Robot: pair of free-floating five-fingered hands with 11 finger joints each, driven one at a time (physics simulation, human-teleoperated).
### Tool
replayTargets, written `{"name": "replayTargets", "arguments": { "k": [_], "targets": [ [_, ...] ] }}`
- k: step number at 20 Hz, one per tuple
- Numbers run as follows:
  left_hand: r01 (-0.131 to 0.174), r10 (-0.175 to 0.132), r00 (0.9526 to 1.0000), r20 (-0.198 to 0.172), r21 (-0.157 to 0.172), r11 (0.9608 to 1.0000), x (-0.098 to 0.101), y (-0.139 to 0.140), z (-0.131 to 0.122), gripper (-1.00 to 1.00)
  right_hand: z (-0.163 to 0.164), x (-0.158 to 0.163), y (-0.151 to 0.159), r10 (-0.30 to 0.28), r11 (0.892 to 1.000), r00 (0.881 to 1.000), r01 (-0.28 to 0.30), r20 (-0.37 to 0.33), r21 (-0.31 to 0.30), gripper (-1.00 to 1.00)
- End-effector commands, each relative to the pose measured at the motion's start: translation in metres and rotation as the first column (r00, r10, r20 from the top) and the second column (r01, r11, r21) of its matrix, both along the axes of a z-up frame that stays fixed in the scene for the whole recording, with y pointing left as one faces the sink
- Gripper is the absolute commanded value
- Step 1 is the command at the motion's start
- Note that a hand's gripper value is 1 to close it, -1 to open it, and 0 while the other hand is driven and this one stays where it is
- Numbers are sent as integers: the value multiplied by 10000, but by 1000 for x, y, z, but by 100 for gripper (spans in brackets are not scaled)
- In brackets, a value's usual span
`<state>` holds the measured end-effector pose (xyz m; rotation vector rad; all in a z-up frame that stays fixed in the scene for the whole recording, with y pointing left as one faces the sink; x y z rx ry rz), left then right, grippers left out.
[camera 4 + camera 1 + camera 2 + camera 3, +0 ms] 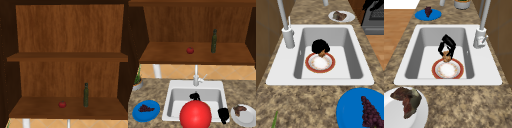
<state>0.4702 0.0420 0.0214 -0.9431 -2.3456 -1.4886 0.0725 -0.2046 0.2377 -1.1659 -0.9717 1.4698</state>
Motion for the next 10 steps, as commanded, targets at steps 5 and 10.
{"name": "replayTargets", "arguments": {
  "k": [5,10],
  "targets": [
    [-93,106,9989,-458,300,9995,0,36,46,100,0,0,0,0,10000,10000,0,0,0,0],
    [-397,418,9968,-687,310,9987,-1,62,63,100,0,0,0,0,10000,10000,0,0,0,0]
  ]
}}
